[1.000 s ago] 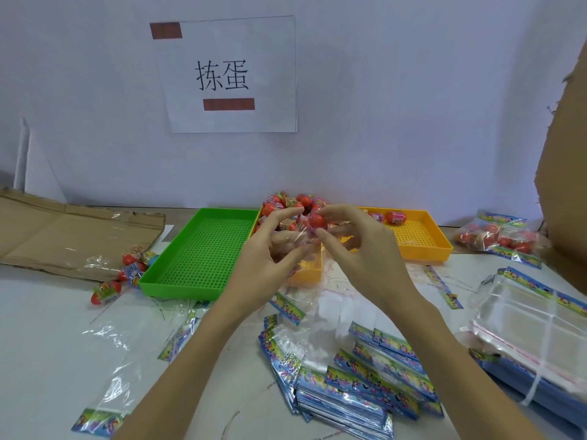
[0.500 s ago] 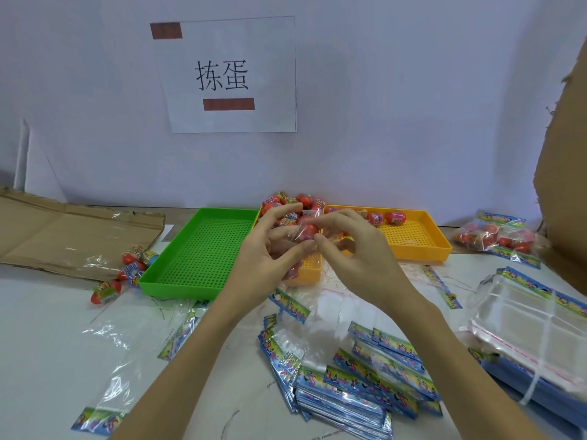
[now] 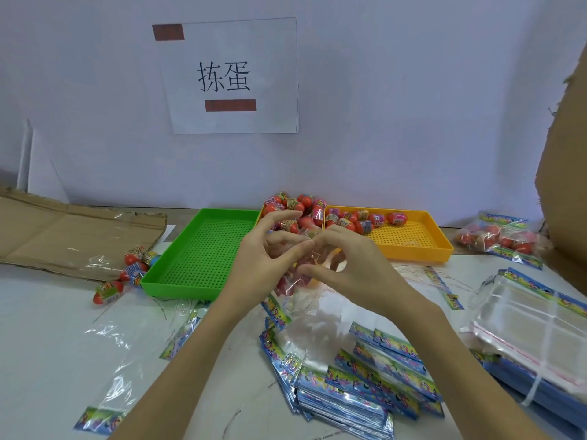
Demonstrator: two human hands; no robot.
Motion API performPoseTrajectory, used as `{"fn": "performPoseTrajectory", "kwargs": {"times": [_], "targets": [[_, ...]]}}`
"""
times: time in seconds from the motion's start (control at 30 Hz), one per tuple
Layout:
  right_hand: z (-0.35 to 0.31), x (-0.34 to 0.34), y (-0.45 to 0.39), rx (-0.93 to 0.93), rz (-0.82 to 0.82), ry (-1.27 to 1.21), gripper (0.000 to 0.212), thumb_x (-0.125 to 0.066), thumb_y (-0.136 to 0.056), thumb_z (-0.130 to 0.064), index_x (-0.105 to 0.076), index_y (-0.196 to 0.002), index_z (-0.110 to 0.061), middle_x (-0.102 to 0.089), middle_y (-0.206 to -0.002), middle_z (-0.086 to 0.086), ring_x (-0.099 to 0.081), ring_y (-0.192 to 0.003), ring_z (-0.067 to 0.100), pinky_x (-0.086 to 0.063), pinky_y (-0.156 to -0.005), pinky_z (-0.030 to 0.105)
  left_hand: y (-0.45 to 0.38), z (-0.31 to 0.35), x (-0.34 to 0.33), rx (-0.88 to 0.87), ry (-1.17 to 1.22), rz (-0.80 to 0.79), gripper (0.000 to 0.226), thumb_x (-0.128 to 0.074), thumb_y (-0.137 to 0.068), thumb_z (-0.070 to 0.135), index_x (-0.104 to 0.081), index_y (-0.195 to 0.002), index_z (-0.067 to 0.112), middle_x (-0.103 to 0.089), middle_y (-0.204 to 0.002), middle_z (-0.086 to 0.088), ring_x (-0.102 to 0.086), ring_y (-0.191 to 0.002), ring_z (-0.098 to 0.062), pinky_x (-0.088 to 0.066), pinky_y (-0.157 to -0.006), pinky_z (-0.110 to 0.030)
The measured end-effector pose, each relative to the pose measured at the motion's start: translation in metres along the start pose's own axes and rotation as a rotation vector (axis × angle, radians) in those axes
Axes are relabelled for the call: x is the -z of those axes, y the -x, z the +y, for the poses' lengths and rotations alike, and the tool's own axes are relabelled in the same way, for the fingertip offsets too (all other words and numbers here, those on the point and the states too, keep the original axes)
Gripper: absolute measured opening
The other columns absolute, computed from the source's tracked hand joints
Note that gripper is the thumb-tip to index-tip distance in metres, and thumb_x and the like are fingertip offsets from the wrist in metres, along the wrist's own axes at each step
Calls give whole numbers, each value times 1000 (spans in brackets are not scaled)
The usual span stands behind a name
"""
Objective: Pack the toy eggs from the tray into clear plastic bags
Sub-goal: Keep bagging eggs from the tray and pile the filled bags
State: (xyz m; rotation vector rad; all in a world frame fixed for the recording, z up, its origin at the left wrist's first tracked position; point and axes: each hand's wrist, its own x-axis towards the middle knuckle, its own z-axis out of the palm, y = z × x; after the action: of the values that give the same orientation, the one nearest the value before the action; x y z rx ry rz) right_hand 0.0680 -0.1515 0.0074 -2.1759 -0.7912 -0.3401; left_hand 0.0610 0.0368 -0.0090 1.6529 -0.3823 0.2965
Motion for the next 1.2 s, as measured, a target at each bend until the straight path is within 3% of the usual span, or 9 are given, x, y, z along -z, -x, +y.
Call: {"fn": "performPoseTrajectory", "kwargs": {"times": [0.2,0.3,0.37,0.5,0.63,0.8,1.0,1.1,1.2], "targets": [[5,5,-1,-52,-38,-16,12,-78,-91,-25,-69,-99,-23,-70,-87,-15,-64,-84,-1,-49,-71,11,-3,2,-2,54,15,3,42,-72,-95,37,-61,-134,26,-81,-97,0,-79,-87,-22,-64,-72,-31],[8,7,-1,-59,46,4,14,-77,-93,-19,-64,-91,-25,-66,-85,-17,-61,-85,-3,-46,-70,8,-5,1,1,88,-40,0,43,-60,-98,52,-60,-134,28,-81,-100,2,-79,-92,-16,-62,-83,-28],[10,10,-1,-65,140,10,18,-76,-93,-15,-63,-91,-27,-65,-85,-17,-61,-86,-1,-46,-70,9,-5,0,8,90,-128,-36,44,-69,-93,54,-63,-131,32,-80,-101,6,-76,-94,-10,-59,-88,-27],[14,13,-3,-76,280,0,14,-75,-93,-15,-66,-94,-25,-66,-85,-19,-63,-86,1,-47,-69,9,-1,0,10,140,-261,-119,60,-93,-70,47,-66,-124,44,-73,-106,12,-68,-94,8,-51,-81,-13],[15,13,-3,-87,187,-4,13,-74,-95,-23,-66,-99,-32,-66,-94,-20,-62,-93,-2,-49,-70,10,-1,-1,0,160,-22,-40,55,-90,-81,10,-69,-127,30,-78,-106,-2,-76,-98,-18,-61,-80,-28],[18,13,0,-89,-2,77,34,-79,-91,-27,-67,-123,-28,-62,-120,-15,-60,-98,-3,-44,-72,6,-5,-6,3,232,181,12,61,-79,-85,-8,-64,-134,26,-80,-104,-8,-74,-86,-17,-56,-71,-22],[16,8,-2,-160,60,143,25,-78,-91,-27,-70,-114,-23,-63,-114,-11,-58,-90,0,-40,-69,4,-8,-13,4,301,222,70,42,-78,-90,2,-67,-125,22,-79,-84,-2,-58,-61,-10,-50,-62,-21],[15,9,-1,-169,76,102,21,-79,-90,-26,-65,-105,-27,-63,-103,-19,-59,-86,-9,-42,-69,1,-6,-12,2,297,161,93,31,-77,-93,6,-67,-121,15,-81,-87,-7,-68,-66,-12,-54,-62,-22],[15,10,0,-182,111,48,20,-80,-90,-23,-67,-104,-26,-65,-99,-21,-57,-87,-17,-43,-68,1,-5,-8,0,293,193,76,43,-75,-94,4,-59,-132,17,-82,-94,-9,-76,-79,-15,-59,-68,-24]]}}
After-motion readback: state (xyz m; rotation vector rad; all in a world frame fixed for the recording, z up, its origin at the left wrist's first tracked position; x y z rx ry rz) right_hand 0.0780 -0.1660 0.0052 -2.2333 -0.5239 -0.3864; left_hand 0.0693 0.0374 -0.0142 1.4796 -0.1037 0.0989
